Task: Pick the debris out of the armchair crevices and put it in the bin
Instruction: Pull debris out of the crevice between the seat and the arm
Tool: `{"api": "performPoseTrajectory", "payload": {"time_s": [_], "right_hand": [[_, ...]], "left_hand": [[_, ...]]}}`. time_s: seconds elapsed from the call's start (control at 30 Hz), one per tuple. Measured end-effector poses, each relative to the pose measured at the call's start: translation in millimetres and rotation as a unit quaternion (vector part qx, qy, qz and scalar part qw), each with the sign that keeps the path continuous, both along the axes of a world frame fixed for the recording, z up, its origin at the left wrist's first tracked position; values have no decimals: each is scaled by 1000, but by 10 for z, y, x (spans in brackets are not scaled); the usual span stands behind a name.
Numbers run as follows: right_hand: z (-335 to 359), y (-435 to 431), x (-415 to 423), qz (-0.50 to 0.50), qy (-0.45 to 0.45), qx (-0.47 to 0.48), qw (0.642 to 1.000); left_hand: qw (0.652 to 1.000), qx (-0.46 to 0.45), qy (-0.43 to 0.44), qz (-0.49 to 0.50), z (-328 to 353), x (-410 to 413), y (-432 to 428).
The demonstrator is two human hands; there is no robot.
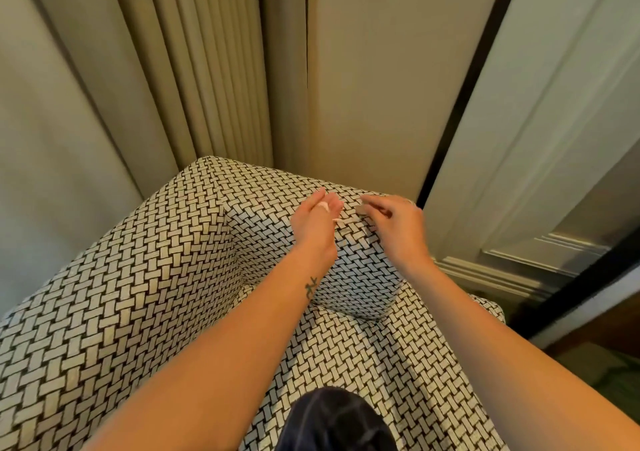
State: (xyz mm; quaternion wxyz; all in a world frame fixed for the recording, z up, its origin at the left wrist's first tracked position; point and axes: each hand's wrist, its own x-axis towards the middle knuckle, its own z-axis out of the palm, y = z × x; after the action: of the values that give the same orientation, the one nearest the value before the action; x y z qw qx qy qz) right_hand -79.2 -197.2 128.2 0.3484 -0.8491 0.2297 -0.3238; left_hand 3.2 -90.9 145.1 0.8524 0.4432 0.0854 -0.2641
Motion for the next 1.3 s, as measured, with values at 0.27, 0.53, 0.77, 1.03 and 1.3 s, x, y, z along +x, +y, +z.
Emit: {"api": "performPoseTrajectory", "payload": {"time_s": [0.27,0.53,0.77,1.03,1.3], "right_hand": [[-266,-212,162,8,83,-193,978],[-352,-187,174,22,63,-254,965],[-379,-130,240,3,75,-292,953],[-420,-181,286,14,73,-323,943],[-406,-144,252,4,52,-315,948]], "left_hand": [[999,-6,-27,31,-116,158,-390],[999,-19,-33,21,-169,188,-379],[999,-16,-40,6,-134,173,-349],[999,-9,-45,7,-149,183,-376],[998,3,-56,3,-165,180,-379]]}}
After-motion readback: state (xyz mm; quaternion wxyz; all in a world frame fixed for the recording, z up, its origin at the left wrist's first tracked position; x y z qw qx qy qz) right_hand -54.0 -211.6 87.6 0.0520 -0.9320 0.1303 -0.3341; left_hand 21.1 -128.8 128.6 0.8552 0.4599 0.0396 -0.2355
